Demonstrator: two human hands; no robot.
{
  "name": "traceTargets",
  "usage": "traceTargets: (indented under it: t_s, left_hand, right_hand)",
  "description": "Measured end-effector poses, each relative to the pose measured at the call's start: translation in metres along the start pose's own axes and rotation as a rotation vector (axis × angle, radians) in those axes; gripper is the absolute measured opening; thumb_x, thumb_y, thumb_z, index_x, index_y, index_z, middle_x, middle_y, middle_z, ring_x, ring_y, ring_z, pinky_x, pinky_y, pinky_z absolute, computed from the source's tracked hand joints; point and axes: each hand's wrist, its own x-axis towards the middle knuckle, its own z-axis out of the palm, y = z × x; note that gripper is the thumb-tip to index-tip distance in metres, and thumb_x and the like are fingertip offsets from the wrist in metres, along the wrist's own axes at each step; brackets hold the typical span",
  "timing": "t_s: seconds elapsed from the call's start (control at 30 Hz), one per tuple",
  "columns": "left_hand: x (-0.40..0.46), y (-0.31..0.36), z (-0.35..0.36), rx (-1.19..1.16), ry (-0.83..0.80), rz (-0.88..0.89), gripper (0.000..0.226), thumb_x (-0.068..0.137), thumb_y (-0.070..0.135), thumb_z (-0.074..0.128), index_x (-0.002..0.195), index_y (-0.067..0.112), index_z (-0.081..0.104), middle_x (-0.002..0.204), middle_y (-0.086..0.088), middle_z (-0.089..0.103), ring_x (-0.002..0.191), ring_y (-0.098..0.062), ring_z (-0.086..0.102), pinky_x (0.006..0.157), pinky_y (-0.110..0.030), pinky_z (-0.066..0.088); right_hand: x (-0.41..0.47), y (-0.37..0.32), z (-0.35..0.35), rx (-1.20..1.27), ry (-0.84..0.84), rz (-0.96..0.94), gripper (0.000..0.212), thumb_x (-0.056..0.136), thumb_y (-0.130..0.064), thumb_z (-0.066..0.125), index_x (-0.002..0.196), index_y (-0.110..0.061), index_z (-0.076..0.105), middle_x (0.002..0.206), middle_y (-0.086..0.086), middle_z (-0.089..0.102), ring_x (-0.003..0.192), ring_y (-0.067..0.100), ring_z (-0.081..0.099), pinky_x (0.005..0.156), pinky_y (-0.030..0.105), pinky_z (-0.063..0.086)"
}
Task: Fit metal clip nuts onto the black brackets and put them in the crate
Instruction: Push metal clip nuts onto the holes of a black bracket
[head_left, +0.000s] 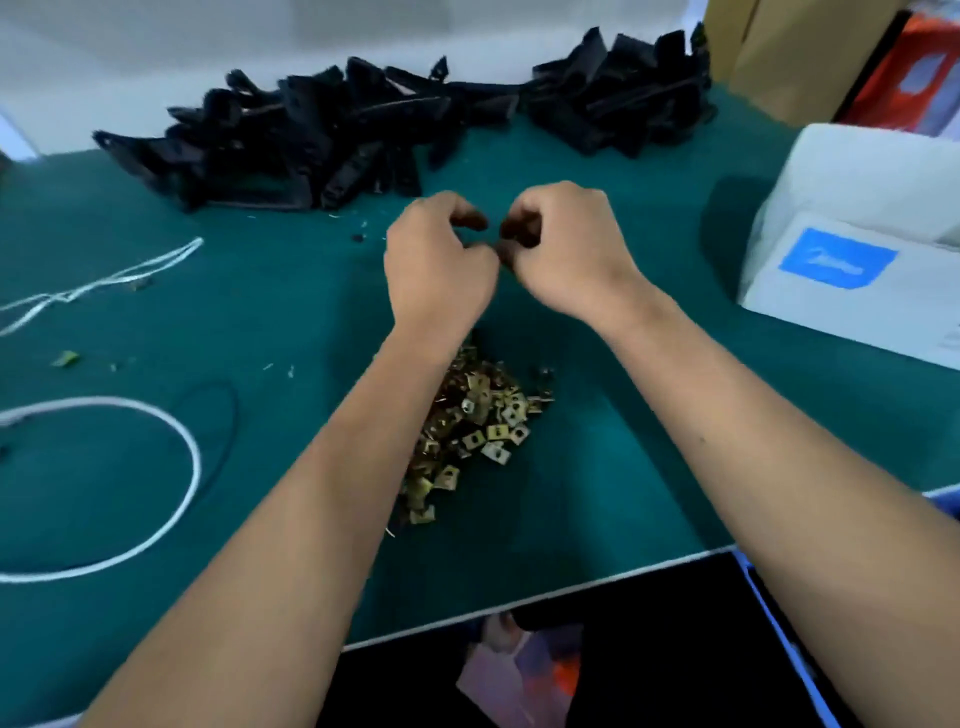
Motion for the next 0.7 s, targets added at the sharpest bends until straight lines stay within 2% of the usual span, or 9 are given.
traceTargets:
  t_s: [0.17, 0.27, 0.37, 0.4, 0.47, 0.5, 0.53, 0.63, 0.7]
  left_hand:
    - [0.05, -0.069, -0.045, 0.139, 0.107, -0.185, 0.034, 0.078, 0.01, 0.059, 0.107, 0.018, 0.076, 0.109, -0.003, 0.073, 0.106, -0.026, 0.065, 0.091, -0.035, 0.054]
    - [0.081, -0.094, -0.056, 0.199, 0.096, -0.228, 0.035, 0.082, 0.009, 0.06, 0.114, 0.012, 0.072, 0.116, -0.004, 0.068, 0.112, -0.026, 0.059, 0.092, -0.031, 0.047]
    - [0.111, -0.108, -0.062, 0.116, 0.06, -0.316, 0.033, 0.085, 0.01, 0.056, 0.117, 0.012, 0.066, 0.106, 0.001, 0.061, 0.101, -0.02, 0.055, 0.085, -0.026, 0.045]
    - [0.119, -0.11, -0.064, 0.071, 0.036, -0.344, 0.03, 0.085, 0.01, 0.054, 0.113, 0.011, 0.066, 0.103, 0.001, 0.061, 0.097, -0.02, 0.055, 0.081, -0.026, 0.046]
    - [0.134, -0.112, -0.065, -0.006, 0.019, -0.373, 0.015, 0.083, 0.007, 0.051, 0.092, 0.011, 0.062, 0.09, -0.002, 0.061, 0.086, -0.022, 0.056, 0.071, -0.027, 0.046]
    - [0.138, -0.113, -0.065, -0.045, 0.022, -0.386, 0.011, 0.083, 0.005, 0.052, 0.082, 0.014, 0.058, 0.084, -0.003, 0.059, 0.081, -0.022, 0.055, 0.068, -0.028, 0.046]
    - [0.142, -0.113, -0.065, -0.1, 0.022, -0.396, 0.018, 0.082, 0.002, 0.052, 0.073, 0.017, 0.051, 0.078, -0.004, 0.055, 0.076, -0.023, 0.052, 0.067, -0.031, 0.045]
    - [0.148, -0.122, -0.066, -0.321, 0.005, -0.387, 0.033, 0.072, -0.006, 0.047, 0.059, 0.021, 0.032, 0.063, -0.002, 0.037, 0.066, -0.022, 0.036, 0.059, -0.037, 0.03]
    - [0.148, -0.13, -0.068, -0.462, 0.028, -0.404, 0.035, 0.069, -0.007, 0.047, 0.059, 0.023, 0.031, 0.06, 0.003, 0.034, 0.062, -0.019, 0.032, 0.057, -0.029, 0.026]
  right_hand:
    - [0.065, -0.046, 0.063, -0.05, -0.175, -0.122, 0.038, 0.087, -0.025, 0.075, 0.124, -0.022, 0.066, 0.121, 0.006, 0.067, 0.113, 0.026, 0.061, 0.089, 0.029, 0.047]
    - [0.104, -0.065, 0.093, -0.149, -0.229, -0.185, 0.059, 0.089, -0.025, 0.072, 0.143, -0.025, 0.048, 0.14, 0.012, 0.044, 0.13, 0.034, 0.04, 0.105, 0.039, 0.042]
    - [0.138, -0.083, 0.115, -0.282, -0.278, -0.241, 0.081, 0.088, -0.011, 0.07, 0.155, -0.032, 0.03, 0.159, 0.012, 0.018, 0.143, 0.038, 0.019, 0.111, 0.044, 0.041]
    - [0.148, -0.087, 0.122, -0.332, -0.317, -0.262, 0.088, 0.086, -0.006, 0.069, 0.158, -0.034, 0.025, 0.166, 0.01, 0.007, 0.149, 0.038, 0.011, 0.113, 0.045, 0.039]
    - [0.162, -0.09, 0.132, -0.402, -0.42, -0.259, 0.097, 0.087, -0.006, 0.068, 0.162, -0.035, 0.013, 0.171, 0.006, -0.008, 0.156, 0.037, -0.004, 0.119, 0.052, 0.027]
    - [0.167, -0.09, 0.137, -0.411, -0.454, -0.241, 0.096, 0.089, -0.011, 0.068, 0.162, -0.034, 0.01, 0.171, 0.007, -0.005, 0.156, 0.036, -0.003, 0.12, 0.055, 0.023]
    - [0.171, -0.09, 0.141, -0.407, -0.45, -0.232, 0.092, 0.09, -0.018, 0.069, 0.161, -0.031, 0.013, 0.169, 0.008, 0.005, 0.155, 0.037, 0.004, 0.119, 0.058, 0.023]
    - [0.176, -0.089, 0.148, -0.439, -0.272, -0.296, 0.073, 0.087, -0.04, 0.075, 0.147, -0.021, 0.037, 0.147, 0.007, 0.038, 0.139, 0.034, 0.03, 0.107, 0.056, 0.033]
    - [0.174, -0.082, 0.145, -0.448, -0.196, -0.378, 0.063, 0.088, -0.034, 0.076, 0.141, -0.019, 0.045, 0.137, 0.008, 0.052, 0.132, 0.032, 0.041, 0.102, 0.05, 0.038]
